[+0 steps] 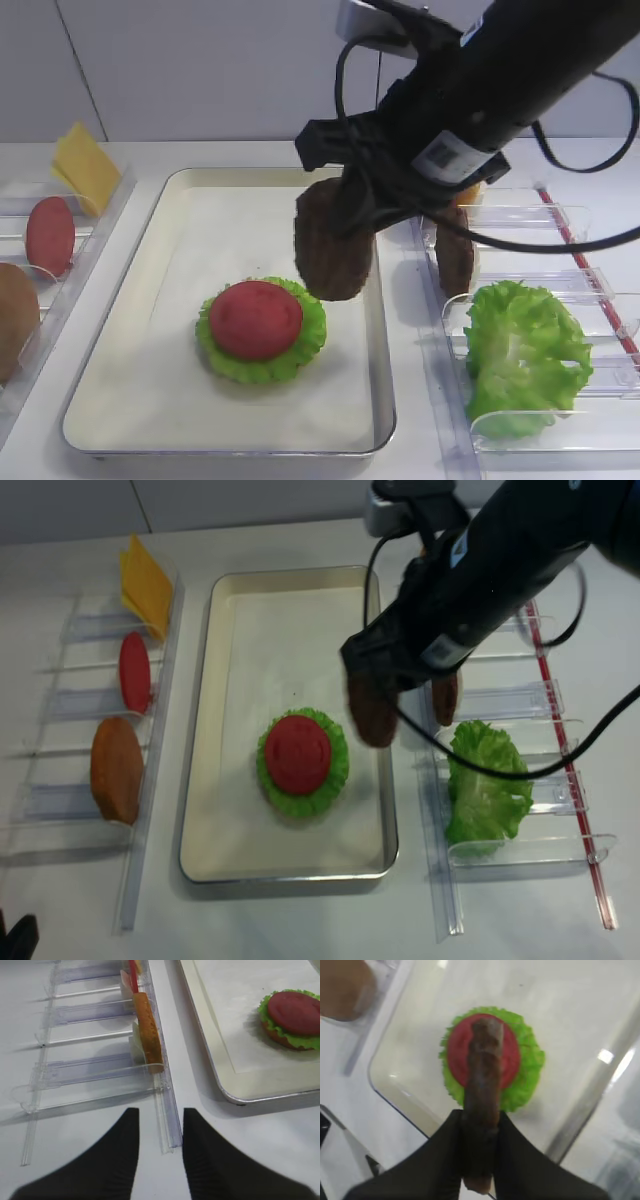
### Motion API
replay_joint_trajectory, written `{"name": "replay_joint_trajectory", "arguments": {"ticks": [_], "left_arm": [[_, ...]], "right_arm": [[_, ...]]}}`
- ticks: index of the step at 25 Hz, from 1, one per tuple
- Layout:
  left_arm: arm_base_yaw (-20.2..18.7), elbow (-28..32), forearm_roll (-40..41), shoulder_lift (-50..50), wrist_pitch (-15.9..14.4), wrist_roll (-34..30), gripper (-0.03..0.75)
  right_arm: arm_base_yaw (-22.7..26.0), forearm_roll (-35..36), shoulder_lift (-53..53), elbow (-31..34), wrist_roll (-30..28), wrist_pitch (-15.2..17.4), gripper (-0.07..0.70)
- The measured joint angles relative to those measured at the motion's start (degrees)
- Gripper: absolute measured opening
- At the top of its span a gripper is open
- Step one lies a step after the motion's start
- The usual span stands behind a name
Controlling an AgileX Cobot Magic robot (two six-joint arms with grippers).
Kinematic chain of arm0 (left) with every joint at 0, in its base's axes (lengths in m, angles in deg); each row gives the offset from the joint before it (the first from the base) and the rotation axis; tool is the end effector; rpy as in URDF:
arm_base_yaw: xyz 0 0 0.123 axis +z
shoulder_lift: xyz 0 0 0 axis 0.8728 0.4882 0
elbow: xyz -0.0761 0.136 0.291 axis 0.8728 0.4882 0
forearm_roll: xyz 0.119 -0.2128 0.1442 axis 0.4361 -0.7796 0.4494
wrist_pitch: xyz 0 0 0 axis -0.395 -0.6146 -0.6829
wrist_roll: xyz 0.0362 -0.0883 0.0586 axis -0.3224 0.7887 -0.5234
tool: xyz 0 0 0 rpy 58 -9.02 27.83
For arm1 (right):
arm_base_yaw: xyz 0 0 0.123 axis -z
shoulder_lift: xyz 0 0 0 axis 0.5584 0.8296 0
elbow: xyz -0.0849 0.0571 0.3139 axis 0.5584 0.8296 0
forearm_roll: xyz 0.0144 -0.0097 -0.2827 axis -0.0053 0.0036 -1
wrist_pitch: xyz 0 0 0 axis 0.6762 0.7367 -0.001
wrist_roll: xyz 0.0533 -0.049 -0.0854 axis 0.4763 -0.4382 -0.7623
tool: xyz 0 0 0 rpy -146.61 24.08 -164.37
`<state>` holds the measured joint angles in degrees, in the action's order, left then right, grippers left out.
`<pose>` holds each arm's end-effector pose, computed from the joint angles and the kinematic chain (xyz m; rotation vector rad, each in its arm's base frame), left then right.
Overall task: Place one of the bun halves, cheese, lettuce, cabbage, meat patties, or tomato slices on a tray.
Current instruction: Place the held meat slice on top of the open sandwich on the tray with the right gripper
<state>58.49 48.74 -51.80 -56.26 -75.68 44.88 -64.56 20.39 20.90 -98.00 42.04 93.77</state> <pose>-0.0127 -0.0030 0.2678 0.0938 2.1559 -0.0396 0.2733 0.2122 0.3149 -0.6300 2.6629 0.7466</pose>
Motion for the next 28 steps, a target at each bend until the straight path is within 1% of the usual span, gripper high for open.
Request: {"name": "replay_joint_trajectory", "arguments": {"ticks": [2,8,10,12,15,18,24,28], "left_arm": [[0.00,0.00,0.00,0.00,0.00,0.00,0.229],[0.00,0.00,0.00,0.00,0.00,0.00,0.228],[0.00,0.00,0.00,0.00,0.00,0.00,0.224],[0.00,0.00,0.00,0.00,0.00,0.00,0.223],[0.00,0.00,0.00,0.00,0.00,0.00,0.223],[0.00,0.00,0.00,0.00,0.00,0.00,0.223],[0.00,0.00,0.00,0.00,0.00,0.00,0.223],[0.00,0.00,0.00,0.00,0.00,0.00,0.223]], "right_arm": [[0.00,7.26,0.00,2.28,-6.15,-2.24,0.131],[0.00,27.91,0.00,8.83,-21.18,-9.65,0.131],[0.00,34.84,0.00,10.36,-24.81,-11.46,0.131],[0.00,39.36,0.43,10.95,-26.99,-11.94,0.131],[0.00,43.18,2.92,11.04,-27.77,-11.30,0.131],[0.00,45.50,6.66,11.04,-28.29,-10.42,0.131],[0.00,47.43,10.93,11.04,-29.90,-10.29,0.131],[0.00,48.44,12.29,11.04,-30.70,-10.89,0.131]]}}
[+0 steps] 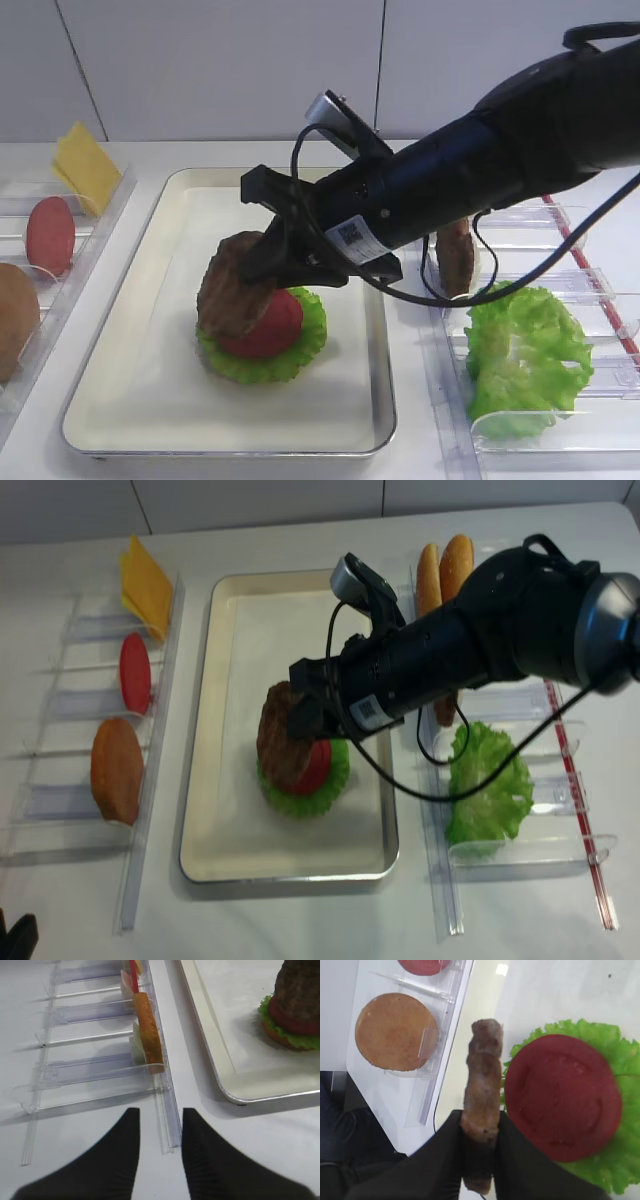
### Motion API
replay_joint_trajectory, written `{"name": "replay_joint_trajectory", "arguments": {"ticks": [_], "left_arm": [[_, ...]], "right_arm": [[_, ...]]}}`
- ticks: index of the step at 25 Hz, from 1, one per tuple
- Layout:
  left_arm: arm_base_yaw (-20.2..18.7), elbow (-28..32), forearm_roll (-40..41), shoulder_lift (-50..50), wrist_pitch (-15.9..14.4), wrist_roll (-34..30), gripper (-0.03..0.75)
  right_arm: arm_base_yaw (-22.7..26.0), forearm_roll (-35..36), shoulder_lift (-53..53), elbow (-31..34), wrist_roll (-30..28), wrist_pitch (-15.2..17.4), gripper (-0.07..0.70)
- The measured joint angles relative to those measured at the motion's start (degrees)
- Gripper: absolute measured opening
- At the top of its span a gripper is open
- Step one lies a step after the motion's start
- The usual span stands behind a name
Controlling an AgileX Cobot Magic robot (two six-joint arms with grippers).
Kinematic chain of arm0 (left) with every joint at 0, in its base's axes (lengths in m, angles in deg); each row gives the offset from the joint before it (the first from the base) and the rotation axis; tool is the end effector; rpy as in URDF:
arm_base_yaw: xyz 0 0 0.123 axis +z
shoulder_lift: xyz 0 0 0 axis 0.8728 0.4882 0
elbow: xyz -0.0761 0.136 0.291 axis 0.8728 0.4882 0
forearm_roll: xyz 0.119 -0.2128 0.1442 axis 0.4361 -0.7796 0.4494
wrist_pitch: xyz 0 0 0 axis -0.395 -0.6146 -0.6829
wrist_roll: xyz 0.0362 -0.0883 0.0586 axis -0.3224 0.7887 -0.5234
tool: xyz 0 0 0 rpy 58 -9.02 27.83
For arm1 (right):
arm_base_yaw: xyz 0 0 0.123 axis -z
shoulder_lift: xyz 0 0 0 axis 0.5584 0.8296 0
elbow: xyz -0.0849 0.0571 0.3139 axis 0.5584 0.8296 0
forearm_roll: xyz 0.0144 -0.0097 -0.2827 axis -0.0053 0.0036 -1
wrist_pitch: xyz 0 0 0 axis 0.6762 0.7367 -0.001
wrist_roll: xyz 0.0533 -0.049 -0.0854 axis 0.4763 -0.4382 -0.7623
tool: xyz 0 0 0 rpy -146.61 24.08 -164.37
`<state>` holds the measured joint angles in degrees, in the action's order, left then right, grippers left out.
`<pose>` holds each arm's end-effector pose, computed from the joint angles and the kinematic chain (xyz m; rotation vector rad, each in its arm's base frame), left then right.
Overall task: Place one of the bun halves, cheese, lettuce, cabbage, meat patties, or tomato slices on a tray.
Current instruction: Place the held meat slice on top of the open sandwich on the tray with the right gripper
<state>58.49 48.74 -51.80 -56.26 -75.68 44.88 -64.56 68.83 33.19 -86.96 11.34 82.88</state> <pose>-0.0127 -0.0030 0.2678 0.0938 2.1559 -0.0396 0.2908 0.2574 0.2261 -0.2995 2.5747 1.3387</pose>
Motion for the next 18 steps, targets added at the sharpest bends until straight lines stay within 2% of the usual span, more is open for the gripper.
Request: {"name": "replay_joint_trajectory", "arguments": {"ticks": [6,12,18], "left_arm": [[0.00,0.00,0.00,0.00,0.00,0.00,0.223],[0.00,0.00,0.00,0.00,0.00,0.00,0.223],[0.00,0.00,0.09,0.00,0.00,0.00,0.223]], "right_arm": [[2.59,1.80,1.02,0.00,-0.49,0.88,0.131],[2.86,7.30,3.11,0.00,-3.78,5.18,0.131],[2.86,6.11,4.48,0.00,-4.70,4.77,0.131]]}}
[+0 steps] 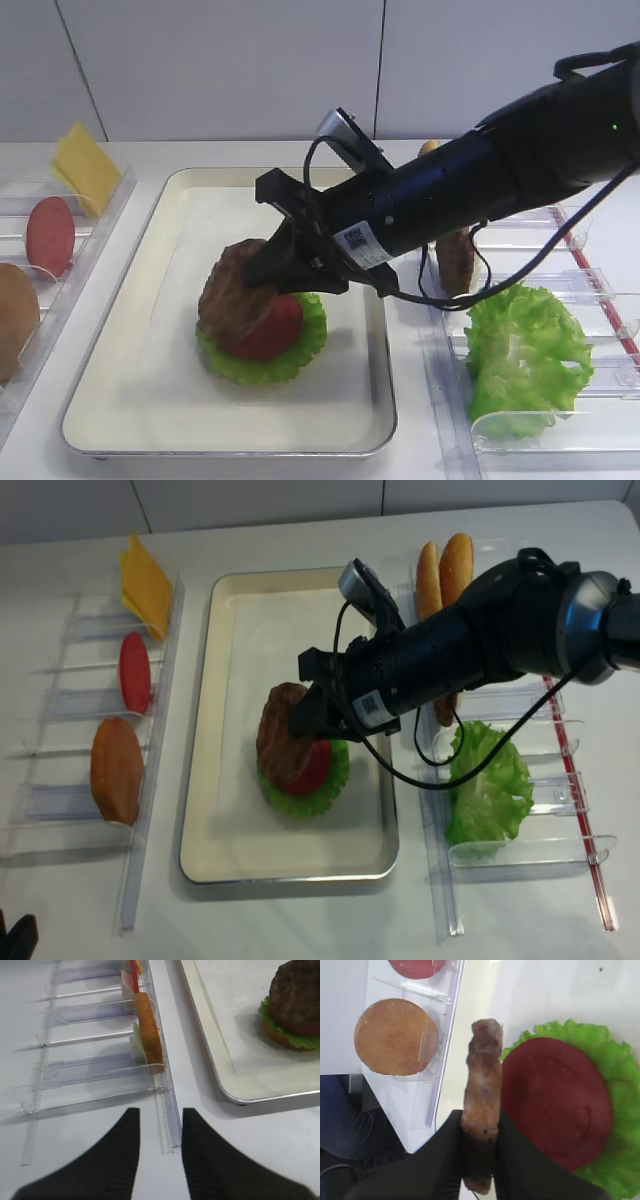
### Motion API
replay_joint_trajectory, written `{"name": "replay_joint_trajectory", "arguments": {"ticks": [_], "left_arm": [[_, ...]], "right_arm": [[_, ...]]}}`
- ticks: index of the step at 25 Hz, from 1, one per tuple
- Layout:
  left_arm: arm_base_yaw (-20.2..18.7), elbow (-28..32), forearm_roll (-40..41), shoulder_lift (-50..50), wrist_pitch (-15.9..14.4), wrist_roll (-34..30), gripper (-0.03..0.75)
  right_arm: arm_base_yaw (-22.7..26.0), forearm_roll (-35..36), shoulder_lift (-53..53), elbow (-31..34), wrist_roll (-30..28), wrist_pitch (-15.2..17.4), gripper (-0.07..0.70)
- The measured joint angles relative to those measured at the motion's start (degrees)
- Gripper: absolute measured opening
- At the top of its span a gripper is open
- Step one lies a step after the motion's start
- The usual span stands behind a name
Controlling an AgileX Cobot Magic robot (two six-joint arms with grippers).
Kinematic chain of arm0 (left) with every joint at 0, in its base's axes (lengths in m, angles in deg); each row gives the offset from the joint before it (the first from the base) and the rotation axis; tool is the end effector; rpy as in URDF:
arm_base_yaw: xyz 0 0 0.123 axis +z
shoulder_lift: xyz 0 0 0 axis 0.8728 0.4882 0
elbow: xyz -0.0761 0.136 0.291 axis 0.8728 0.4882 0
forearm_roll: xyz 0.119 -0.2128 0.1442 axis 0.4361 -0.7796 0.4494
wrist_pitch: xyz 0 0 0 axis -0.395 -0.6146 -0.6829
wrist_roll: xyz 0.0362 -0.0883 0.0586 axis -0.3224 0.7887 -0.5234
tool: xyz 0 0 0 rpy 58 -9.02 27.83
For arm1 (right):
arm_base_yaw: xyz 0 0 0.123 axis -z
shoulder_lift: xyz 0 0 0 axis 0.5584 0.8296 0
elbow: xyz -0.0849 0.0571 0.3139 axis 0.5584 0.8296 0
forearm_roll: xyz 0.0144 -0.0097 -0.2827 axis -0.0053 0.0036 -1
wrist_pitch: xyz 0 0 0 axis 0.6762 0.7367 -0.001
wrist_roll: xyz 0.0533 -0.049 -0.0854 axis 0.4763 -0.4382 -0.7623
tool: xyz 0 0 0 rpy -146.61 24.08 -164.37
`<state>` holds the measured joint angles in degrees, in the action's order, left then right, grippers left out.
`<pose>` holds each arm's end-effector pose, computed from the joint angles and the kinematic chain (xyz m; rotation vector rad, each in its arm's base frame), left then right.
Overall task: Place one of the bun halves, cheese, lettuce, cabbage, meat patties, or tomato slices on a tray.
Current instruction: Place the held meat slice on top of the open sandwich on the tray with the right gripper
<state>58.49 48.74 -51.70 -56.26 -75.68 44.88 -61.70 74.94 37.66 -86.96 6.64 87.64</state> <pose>-0.0127 -0.0028 0.2678 0.0936 2.1560 -0.0375 0.3055 0.2526 0.2057 -0.2294 2.5837 1.4555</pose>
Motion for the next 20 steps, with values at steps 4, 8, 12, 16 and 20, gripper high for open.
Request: {"name": "replay_joint_trajectory", "arguments": {"ticks": [4,8,12,16,20], "left_arm": [[0.00,0.00,0.00,0.00,0.00,0.00,0.223],[0.00,0.00,0.00,0.00,0.00,0.00,0.223],[0.00,0.00,0.00,0.00,0.00,0.00,0.223],[0.00,0.00,0.00,0.00,0.00,0.00,0.222],[0.00,0.00,0.00,0.00,0.00,0.00,0.222]], "right_arm": [[0.00,-0.86,0.00,0.00,-0.09,-1.19,0.131],[0.13,-1.37,0.00,0.00,-0.09,-1.74,0.131],[0.13,-1.92,0.00,0.00,-0.09,-1.86,0.131],[0.13,-3.84,0.00,0.00,1.32,-2.29,0.131],[0.13,-6.12,0.00,0.00,3.74,-2.65,0.128]]}}
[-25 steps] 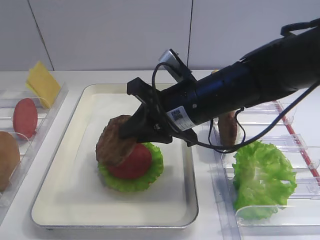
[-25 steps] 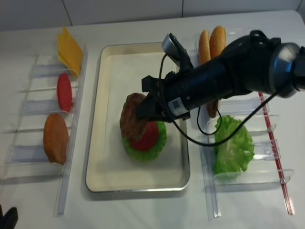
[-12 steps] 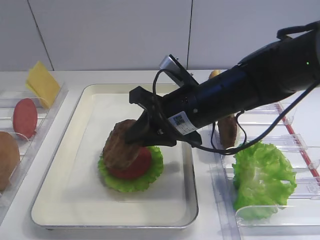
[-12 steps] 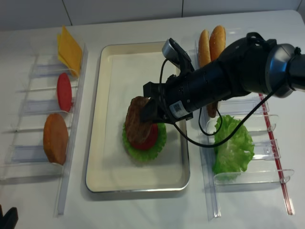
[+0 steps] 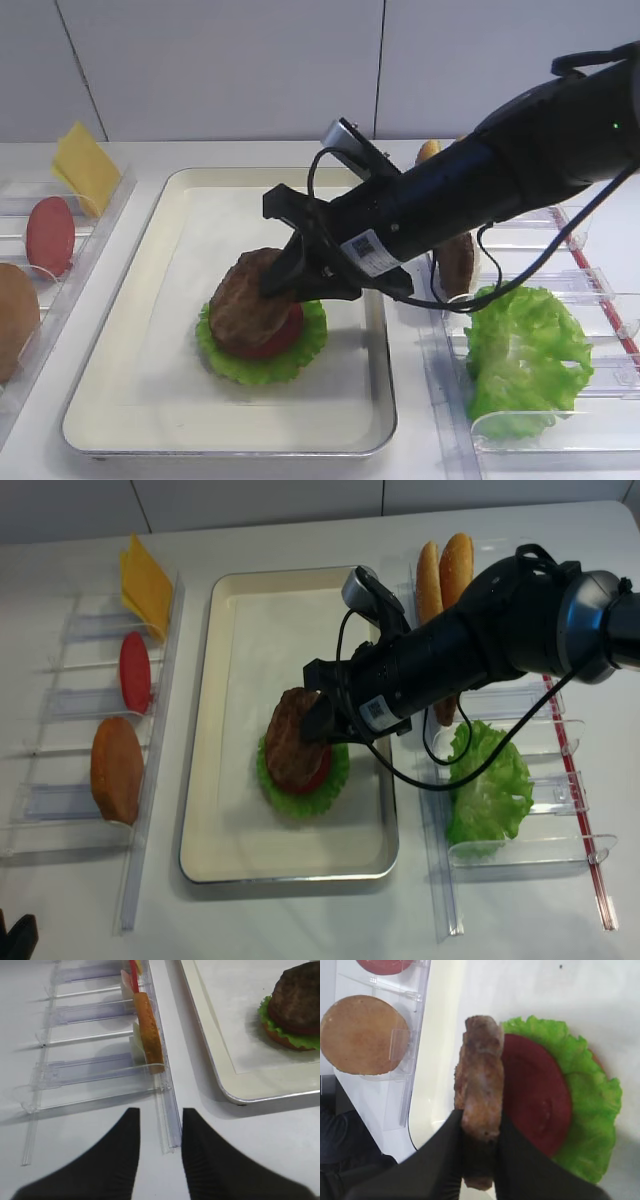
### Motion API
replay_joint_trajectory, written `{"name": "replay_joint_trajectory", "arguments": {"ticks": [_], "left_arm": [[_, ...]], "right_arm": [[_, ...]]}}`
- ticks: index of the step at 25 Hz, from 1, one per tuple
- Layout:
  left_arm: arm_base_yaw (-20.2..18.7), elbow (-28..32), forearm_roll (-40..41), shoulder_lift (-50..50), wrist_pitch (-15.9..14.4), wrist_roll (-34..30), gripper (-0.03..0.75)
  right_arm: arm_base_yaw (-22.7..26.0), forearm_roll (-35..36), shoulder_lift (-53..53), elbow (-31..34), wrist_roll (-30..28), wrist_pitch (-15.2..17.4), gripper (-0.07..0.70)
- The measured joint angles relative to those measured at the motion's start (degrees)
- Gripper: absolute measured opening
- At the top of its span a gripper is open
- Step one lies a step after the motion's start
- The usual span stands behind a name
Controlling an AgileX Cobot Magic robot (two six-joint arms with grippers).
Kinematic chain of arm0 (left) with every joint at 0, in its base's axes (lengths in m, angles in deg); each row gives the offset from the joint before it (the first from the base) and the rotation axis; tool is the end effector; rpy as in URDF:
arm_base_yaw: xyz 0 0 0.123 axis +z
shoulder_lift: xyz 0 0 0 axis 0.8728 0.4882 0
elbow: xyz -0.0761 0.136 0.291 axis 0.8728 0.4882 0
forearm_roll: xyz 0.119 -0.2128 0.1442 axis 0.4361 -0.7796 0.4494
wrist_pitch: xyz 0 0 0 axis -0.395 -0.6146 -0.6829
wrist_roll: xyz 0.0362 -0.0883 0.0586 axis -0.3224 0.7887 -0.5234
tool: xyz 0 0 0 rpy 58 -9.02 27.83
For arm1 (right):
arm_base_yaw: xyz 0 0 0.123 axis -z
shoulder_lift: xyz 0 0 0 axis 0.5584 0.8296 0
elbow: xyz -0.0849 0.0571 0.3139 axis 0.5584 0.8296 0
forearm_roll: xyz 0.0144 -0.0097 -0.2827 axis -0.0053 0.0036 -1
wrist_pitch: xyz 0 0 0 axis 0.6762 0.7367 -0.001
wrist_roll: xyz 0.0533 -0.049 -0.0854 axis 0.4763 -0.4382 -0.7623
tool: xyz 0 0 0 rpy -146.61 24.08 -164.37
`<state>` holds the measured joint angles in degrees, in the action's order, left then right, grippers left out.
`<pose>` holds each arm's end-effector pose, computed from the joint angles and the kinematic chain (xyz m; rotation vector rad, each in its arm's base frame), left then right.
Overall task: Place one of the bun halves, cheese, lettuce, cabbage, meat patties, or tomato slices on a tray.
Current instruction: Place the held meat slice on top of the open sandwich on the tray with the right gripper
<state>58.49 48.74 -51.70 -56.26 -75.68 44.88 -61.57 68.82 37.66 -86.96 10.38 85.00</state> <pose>-0.0127 -0.0028 0.2678 0.0936 2.1560 -0.0375 0.3063 0.2464 0.1974 -0.2404 2.6483 1.3388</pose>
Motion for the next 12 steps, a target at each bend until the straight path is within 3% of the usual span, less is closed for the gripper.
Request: {"name": "replay_joint_trajectory", "arguments": {"ticks": [3,12], "left_arm": [[0.00,0.00,0.00,0.00,0.00,0.00,0.222],[0.00,0.00,0.00,0.00,0.00,0.00,0.222]], "right_arm": [[0.00,-0.74,0.00,0.00,0.22,-0.28,0.145],[0.00,-3.45,0.00,-0.37,0.49,-1.06,0.370]]}}
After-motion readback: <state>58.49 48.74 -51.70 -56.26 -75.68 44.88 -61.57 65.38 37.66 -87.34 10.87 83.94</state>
